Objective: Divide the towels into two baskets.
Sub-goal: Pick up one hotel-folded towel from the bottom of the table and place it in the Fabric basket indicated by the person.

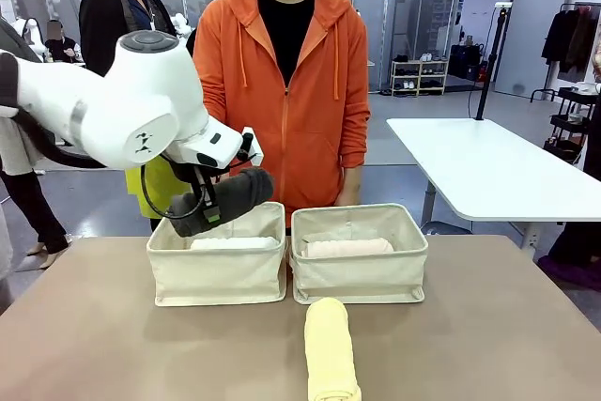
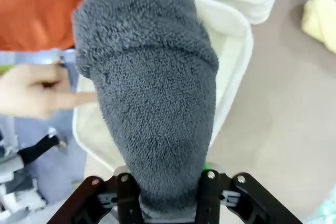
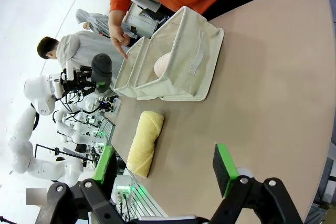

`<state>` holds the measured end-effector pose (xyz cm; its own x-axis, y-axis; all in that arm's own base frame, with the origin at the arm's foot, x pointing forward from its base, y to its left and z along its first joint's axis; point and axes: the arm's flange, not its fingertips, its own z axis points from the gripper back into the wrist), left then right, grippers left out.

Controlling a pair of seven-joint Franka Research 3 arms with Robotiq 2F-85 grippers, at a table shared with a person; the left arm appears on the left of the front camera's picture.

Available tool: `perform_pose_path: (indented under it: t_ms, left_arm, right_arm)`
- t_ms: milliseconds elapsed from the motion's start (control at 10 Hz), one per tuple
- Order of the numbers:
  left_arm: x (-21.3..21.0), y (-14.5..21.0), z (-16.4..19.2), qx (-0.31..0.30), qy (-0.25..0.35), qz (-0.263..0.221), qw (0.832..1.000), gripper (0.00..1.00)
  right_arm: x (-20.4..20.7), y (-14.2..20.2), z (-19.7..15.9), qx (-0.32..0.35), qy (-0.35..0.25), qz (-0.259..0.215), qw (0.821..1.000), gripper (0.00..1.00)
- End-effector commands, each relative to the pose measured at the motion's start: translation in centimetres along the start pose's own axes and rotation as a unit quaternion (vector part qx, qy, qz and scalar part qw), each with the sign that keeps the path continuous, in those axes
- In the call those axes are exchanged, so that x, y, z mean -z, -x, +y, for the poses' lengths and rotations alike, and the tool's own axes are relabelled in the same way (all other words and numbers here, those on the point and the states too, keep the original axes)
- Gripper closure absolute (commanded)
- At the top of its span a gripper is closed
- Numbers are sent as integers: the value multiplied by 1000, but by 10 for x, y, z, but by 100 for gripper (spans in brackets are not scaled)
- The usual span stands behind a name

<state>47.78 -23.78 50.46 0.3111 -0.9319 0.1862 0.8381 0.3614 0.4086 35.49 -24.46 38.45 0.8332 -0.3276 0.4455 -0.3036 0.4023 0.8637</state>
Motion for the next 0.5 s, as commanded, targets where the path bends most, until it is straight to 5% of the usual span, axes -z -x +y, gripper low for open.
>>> perform_pose_path:
  t_ms: [0,300,400]
  left_arm:
    - [-14,8,-7,-14,-16,1,1000,60]
    - [3,-2,0,-1,2,0,1000,60]
    - [4,-2,5,52,-2,13,999,60]
  right_arm:
    - [-1,0,3,-4,1,4,1000,7]
    - [-1,0,3,-4,1,4,1000,7]
    - [-1,0,3,-4,1,4,1000,7]
